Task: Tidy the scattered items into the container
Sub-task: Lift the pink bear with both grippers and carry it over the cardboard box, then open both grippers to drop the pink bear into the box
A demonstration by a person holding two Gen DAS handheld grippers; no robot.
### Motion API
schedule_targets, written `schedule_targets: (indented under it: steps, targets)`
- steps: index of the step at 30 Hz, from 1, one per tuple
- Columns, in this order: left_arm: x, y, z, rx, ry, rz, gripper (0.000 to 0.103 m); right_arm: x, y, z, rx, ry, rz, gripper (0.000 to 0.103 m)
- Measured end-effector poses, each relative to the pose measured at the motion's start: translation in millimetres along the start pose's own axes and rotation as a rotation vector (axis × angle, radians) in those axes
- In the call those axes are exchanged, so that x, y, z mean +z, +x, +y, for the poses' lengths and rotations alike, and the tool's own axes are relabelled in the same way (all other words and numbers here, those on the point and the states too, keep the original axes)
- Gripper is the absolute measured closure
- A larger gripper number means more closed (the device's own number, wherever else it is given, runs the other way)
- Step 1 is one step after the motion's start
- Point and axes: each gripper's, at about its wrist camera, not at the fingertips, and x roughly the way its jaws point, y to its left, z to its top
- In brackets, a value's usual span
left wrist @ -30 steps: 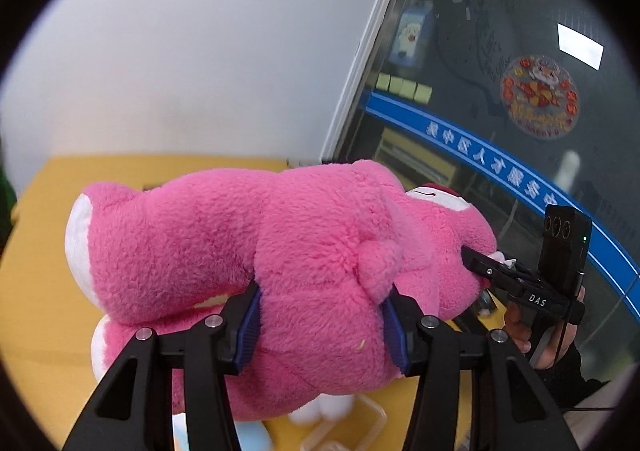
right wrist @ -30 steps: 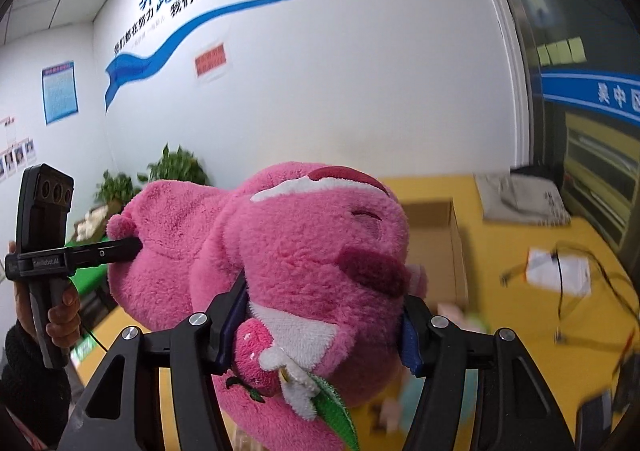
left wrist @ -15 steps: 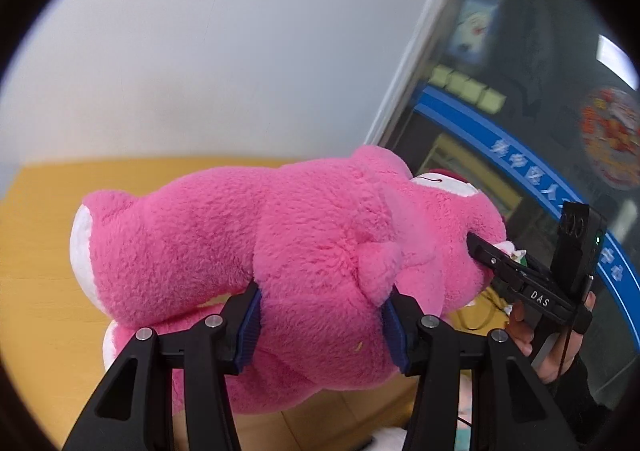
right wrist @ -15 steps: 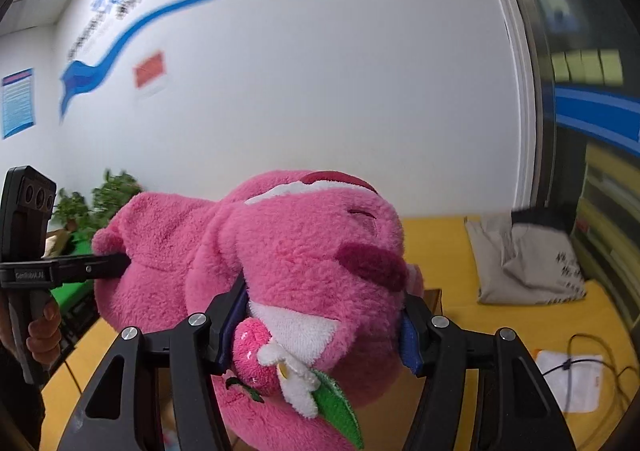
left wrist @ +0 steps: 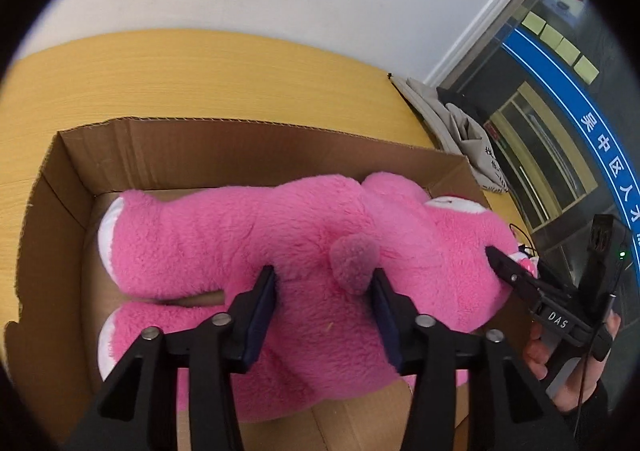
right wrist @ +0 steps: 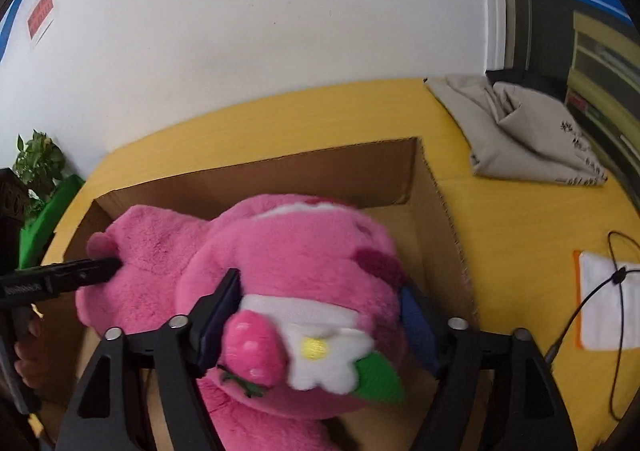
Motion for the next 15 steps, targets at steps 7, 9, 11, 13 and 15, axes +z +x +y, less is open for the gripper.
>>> schedule_targets:
  steps: [7, 9, 11, 13, 15]
  targets:
    - [-10, -71, -2, 0.064, 0.034, -0.070, 0.047, 4, -51, 12, 0.065, -0.007, 0.000, 0.000]
    - [-23, -103, -11, 0.102, 0.080, -0.109, 0.035, 2, -85, 26, 0.077, -0.068, -0.030, 0.000]
    - [-43, -140, -20, 0.148, 0.126, -0.164, 0.025, -6, -121, 41, 0.077, -0.122, -0.063, 0.000]
    - [-65, -176, -29, 0.205, 0.152, -0.229, 0.024, -19, -157, 58, 0.064, -0.165, -0.101, 0.000]
    - [-88, -204, -39, 0.275, 0.151, -0.300, 0.023, -37, -195, 75, 0.045, -0.199, -0.152, 0.000]
